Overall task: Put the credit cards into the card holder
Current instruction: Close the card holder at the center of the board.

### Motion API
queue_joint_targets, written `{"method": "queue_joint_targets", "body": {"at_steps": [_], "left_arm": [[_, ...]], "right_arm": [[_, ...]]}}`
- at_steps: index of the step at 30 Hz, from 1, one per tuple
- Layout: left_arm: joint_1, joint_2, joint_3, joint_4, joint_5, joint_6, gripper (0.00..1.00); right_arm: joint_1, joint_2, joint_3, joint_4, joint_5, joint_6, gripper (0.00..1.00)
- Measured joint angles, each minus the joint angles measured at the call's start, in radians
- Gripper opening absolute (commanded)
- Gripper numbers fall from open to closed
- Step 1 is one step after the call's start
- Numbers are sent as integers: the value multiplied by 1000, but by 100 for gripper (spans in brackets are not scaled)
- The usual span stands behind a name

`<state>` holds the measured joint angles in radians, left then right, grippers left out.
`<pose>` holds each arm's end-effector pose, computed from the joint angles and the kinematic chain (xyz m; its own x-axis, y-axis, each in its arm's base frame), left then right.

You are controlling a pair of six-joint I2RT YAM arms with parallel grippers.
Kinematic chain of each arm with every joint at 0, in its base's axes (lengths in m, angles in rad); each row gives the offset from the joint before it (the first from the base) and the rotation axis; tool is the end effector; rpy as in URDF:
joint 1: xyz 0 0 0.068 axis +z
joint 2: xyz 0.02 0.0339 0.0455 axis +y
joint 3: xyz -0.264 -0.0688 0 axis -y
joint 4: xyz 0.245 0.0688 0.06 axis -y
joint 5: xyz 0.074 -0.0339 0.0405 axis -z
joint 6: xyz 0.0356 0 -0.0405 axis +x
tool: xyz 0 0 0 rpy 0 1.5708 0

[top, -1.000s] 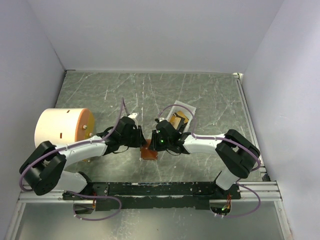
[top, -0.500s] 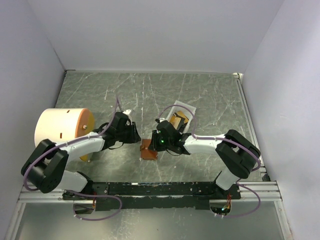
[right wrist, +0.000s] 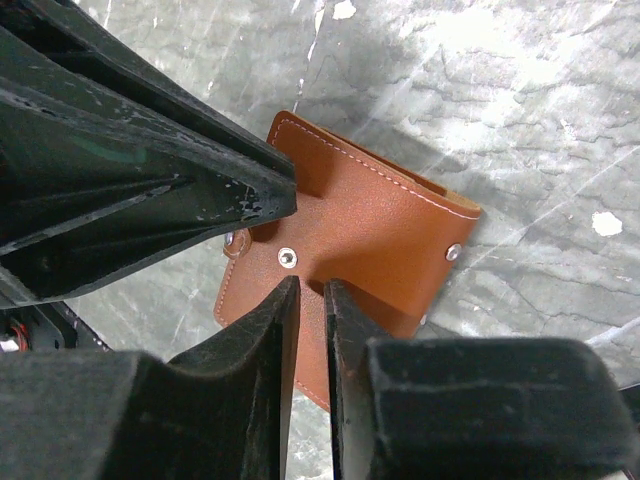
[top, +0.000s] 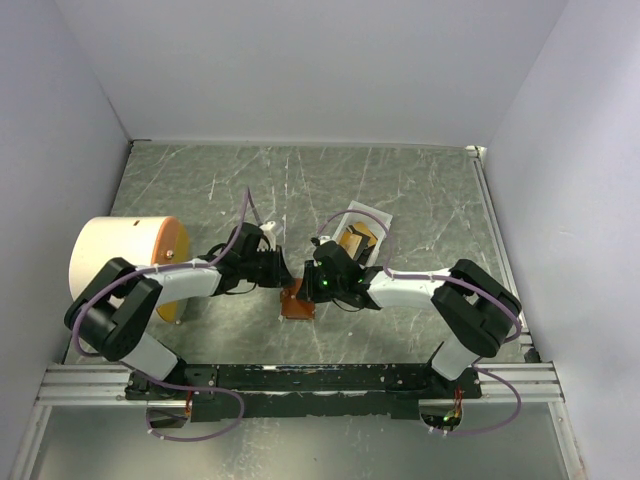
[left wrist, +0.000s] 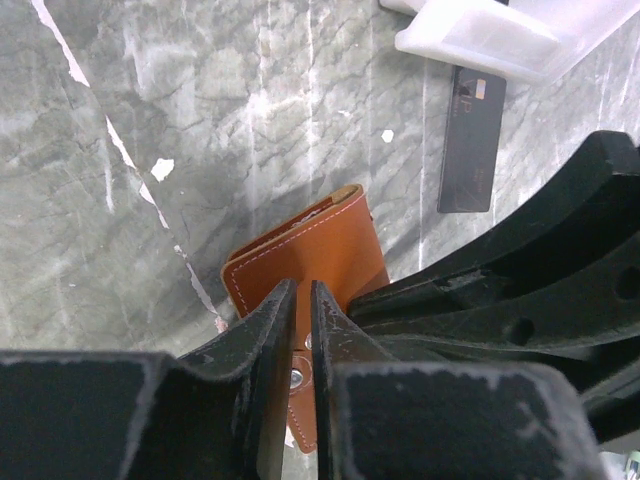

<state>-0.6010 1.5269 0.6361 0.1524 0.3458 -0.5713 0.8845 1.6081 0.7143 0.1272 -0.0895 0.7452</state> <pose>0.2312 -0.1732 0.1521 -0.8665 -0.0228 -0.4987 0.3212 0.7393 -0.5918 0.1933 0.2410 0.1480 -0.8732 -0.0002 -0.4873 -0.2982 0.7912 0.5340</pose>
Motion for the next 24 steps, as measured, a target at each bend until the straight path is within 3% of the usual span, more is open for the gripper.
{"method": "queue_joint_targets", "body": {"at_steps": [10, 24], "left_arm": [[0, 25, -2, -3, -5, 1, 21], [0, 17, -11, 4, -5, -28, 22]], "right_arm": [[0, -20, 0, 5, -27, 55, 29], [0, 3, 37, 45, -53, 113, 31]]}}
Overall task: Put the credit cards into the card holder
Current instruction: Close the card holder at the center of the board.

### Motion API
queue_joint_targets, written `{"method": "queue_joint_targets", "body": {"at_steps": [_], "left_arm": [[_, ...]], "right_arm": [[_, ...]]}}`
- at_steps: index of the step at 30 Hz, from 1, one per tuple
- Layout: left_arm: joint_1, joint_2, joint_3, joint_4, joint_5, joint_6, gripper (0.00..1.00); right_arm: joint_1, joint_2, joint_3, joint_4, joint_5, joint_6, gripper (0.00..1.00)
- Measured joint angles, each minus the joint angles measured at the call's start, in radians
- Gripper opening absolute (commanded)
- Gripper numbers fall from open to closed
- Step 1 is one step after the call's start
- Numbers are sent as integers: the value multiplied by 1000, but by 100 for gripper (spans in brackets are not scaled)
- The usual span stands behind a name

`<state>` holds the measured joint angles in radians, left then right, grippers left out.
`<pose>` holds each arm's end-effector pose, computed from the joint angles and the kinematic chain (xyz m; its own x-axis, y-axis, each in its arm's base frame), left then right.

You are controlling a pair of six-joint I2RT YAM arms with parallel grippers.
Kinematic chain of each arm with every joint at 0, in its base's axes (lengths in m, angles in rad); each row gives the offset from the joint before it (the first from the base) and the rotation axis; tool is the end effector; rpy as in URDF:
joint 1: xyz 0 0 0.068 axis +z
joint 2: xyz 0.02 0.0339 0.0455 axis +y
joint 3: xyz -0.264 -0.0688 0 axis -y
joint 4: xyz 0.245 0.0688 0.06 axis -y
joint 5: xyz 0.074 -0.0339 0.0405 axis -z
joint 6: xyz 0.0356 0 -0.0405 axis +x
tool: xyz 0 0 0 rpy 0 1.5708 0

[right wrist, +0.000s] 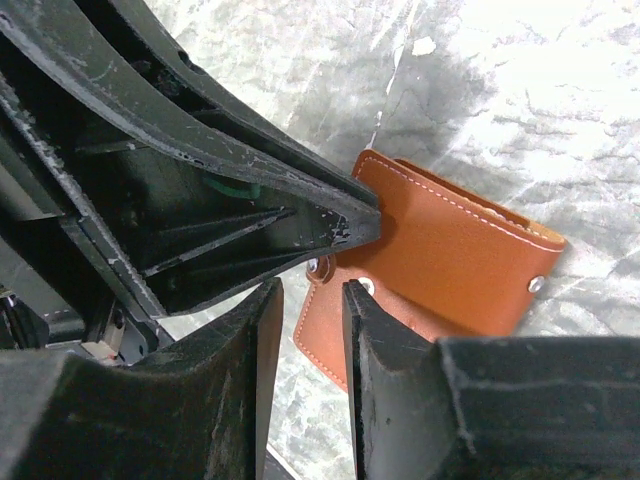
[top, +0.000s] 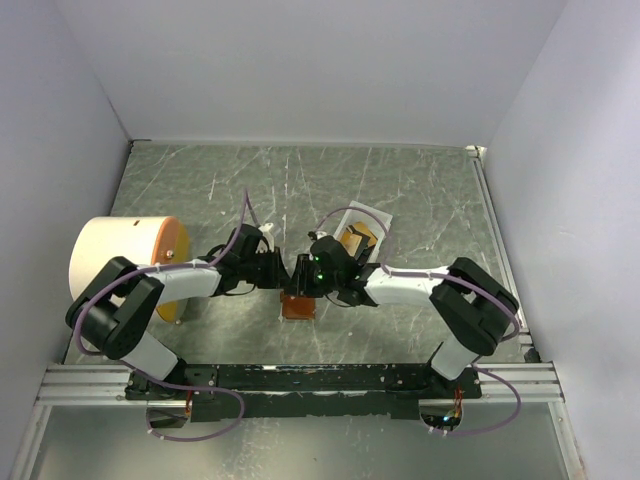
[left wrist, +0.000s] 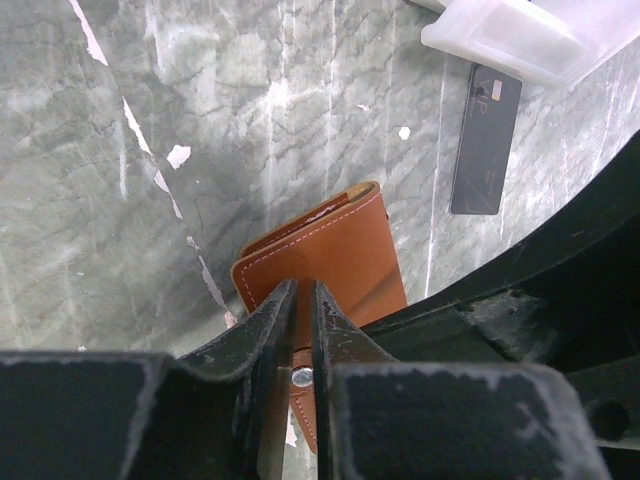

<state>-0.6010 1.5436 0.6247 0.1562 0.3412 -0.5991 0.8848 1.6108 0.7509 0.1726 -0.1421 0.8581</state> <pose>0.2299 -0.1721 0.1447 -0.8836 -0.0385 -0.4667 0.2835 0.7492 -0.5986 0.1990 0.2511 0.1615 -0.8948 0.0893 -0.4374 -0.2421 0.7261 0.6436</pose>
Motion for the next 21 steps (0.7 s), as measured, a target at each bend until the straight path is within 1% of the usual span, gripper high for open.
{"method": "queue_joint_targets", "body": {"at_steps": [11, 21], "left_arm": [[4, 2, -5, 6, 0, -15, 22], [4, 5, -5, 9, 0, -16, 21]], "right_arm": [[1, 59, 23, 3, -1, 10, 24], [1, 69, 29, 10, -1, 18, 11]]}}
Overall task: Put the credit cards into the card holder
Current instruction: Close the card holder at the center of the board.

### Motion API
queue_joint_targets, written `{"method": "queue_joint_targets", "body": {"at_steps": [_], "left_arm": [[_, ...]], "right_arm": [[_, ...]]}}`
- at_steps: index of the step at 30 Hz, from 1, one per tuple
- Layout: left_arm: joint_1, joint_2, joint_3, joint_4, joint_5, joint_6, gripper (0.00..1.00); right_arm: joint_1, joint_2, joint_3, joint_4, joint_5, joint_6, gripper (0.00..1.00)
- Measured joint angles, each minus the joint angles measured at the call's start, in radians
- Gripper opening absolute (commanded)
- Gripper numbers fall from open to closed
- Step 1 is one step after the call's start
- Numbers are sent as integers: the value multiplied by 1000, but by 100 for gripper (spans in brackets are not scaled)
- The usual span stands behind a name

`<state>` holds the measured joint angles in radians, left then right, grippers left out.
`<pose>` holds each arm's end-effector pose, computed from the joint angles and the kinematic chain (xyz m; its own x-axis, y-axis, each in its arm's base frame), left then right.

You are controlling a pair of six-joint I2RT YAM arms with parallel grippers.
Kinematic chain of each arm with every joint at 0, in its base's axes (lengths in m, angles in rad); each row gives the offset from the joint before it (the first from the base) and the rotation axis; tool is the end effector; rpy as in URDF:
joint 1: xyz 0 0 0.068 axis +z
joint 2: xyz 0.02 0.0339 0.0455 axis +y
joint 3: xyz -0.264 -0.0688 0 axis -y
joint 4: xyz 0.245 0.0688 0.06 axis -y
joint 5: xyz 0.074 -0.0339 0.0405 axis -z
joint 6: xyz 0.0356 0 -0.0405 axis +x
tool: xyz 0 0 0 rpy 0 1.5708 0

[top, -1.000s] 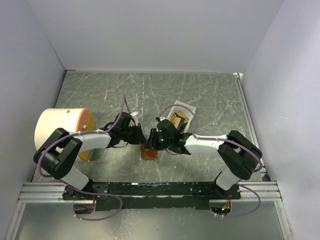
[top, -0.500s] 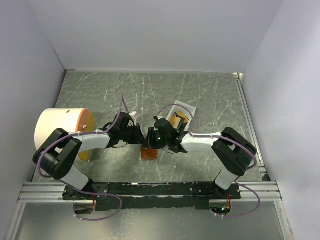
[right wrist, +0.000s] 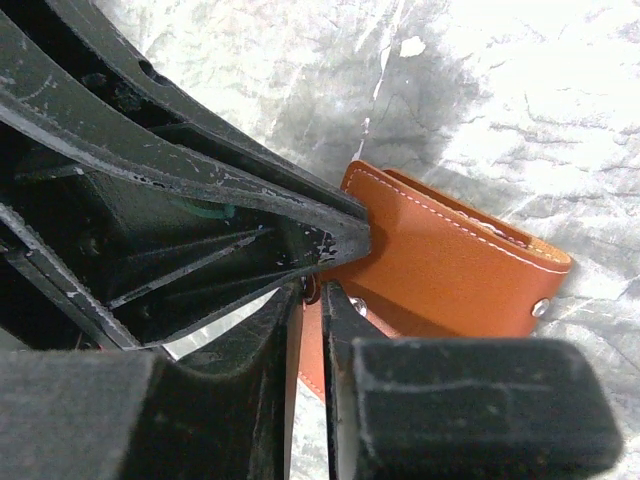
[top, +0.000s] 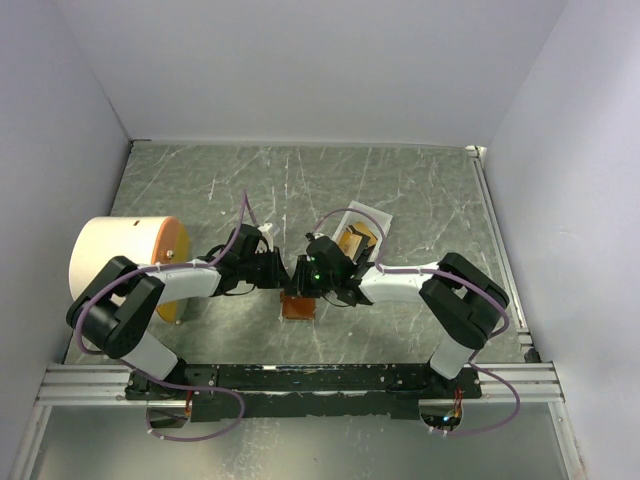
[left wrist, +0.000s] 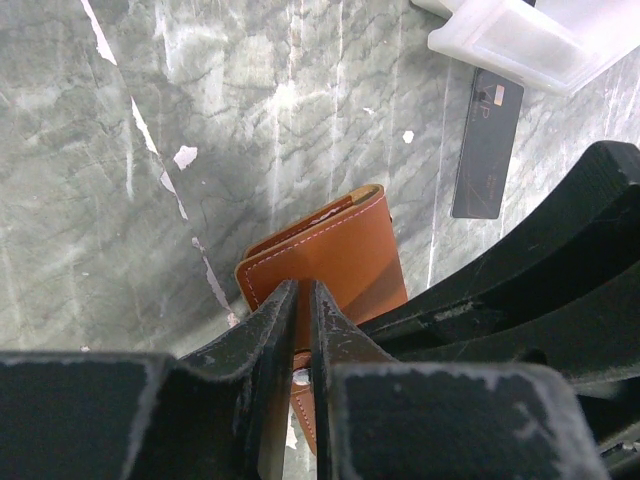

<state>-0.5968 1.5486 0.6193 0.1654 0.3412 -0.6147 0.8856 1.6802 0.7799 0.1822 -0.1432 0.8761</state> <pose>0.2303 -0.1709 0.1426 -0.8881 -0.0536 -0.4565 0.2660 0.7500 -0.6056 0.2051 0.2590 0.1494 -0.9076 0.0911 -0.4099 -0.2143 0.7391 0.6386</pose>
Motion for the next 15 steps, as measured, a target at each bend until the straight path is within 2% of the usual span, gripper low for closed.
{"method": "queue_joint_targets", "body": {"at_steps": [3, 15], "left_arm": [[0, 0, 0, 1, 0, 0, 21], [0, 2, 0, 2, 0, 1, 22]], "right_arm": [[0, 0, 0, 5, -3, 1, 0], [0, -8, -11, 9, 1, 21, 0]]}}
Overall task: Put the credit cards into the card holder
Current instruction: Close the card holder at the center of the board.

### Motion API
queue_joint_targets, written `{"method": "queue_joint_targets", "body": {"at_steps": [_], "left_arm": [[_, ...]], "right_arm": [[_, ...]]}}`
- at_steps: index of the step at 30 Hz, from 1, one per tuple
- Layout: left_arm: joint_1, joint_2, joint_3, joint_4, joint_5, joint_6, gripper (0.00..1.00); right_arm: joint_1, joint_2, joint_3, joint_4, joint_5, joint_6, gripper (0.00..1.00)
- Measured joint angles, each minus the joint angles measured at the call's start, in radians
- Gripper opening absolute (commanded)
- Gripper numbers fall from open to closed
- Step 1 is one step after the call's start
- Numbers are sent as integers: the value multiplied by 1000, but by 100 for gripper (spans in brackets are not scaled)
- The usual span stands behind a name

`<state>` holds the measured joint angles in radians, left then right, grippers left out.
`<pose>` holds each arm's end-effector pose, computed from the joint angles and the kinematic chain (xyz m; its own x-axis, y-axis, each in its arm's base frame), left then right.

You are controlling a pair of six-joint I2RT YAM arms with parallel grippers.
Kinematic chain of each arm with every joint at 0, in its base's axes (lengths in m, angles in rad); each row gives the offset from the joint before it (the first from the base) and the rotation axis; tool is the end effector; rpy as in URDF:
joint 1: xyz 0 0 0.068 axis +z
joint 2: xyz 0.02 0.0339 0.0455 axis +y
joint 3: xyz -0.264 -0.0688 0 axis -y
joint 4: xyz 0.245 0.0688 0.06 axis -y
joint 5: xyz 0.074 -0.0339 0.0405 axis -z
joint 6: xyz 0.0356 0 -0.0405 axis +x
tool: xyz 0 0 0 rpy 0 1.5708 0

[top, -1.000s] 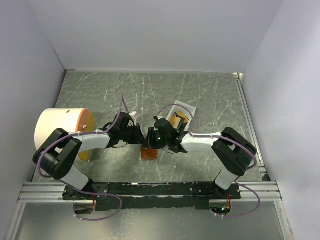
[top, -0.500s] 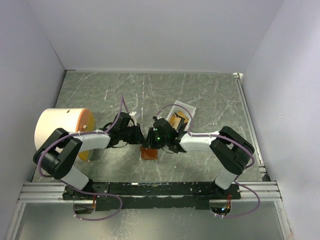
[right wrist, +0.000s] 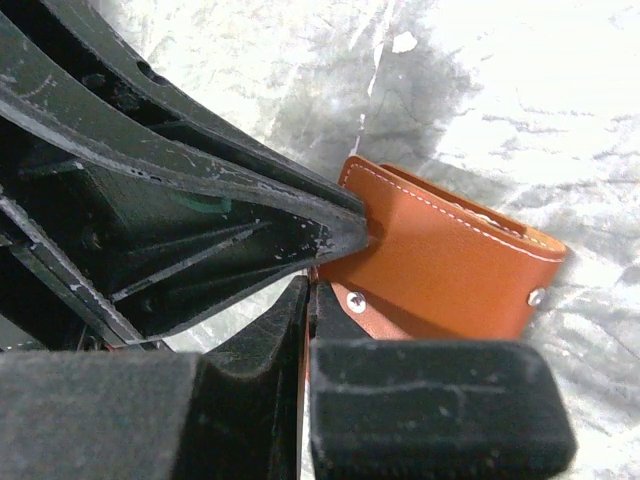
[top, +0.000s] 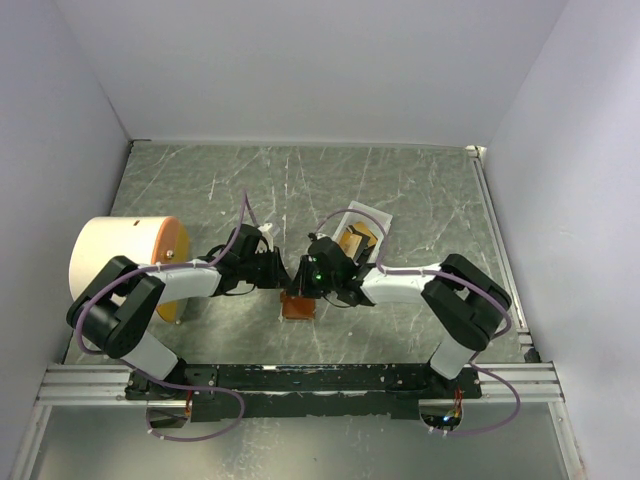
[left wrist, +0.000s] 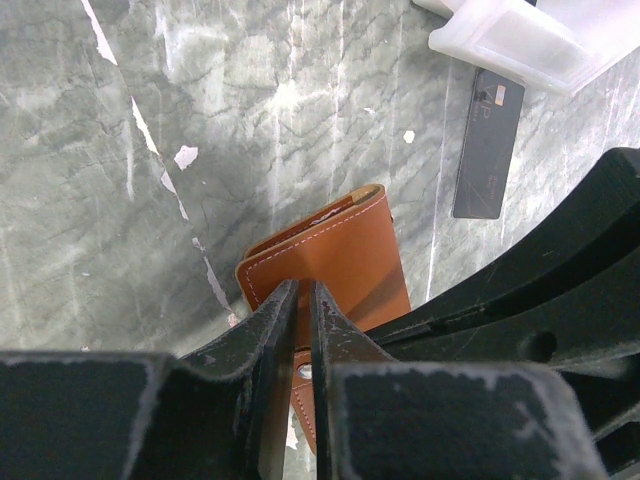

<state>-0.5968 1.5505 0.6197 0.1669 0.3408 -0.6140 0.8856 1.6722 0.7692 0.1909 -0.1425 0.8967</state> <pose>0.2305 -0.1710 0.1424 -0.8879 -0.0532 -0.4570 0.2665 0.7503 -0.6050 0.2038 0.2574 0.1495 -0.9101 0.1086 -0.4000 -0.1978 0.7343 0.6493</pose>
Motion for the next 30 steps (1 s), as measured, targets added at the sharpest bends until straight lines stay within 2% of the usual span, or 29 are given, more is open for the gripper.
{"method": "queue_joint_targets", "body": {"at_steps": [30], "left_arm": [[0, 0, 2, -8, -5, 1, 23]], "right_arm": [[13, -56, -41, -89, 84, 125, 0]]}}
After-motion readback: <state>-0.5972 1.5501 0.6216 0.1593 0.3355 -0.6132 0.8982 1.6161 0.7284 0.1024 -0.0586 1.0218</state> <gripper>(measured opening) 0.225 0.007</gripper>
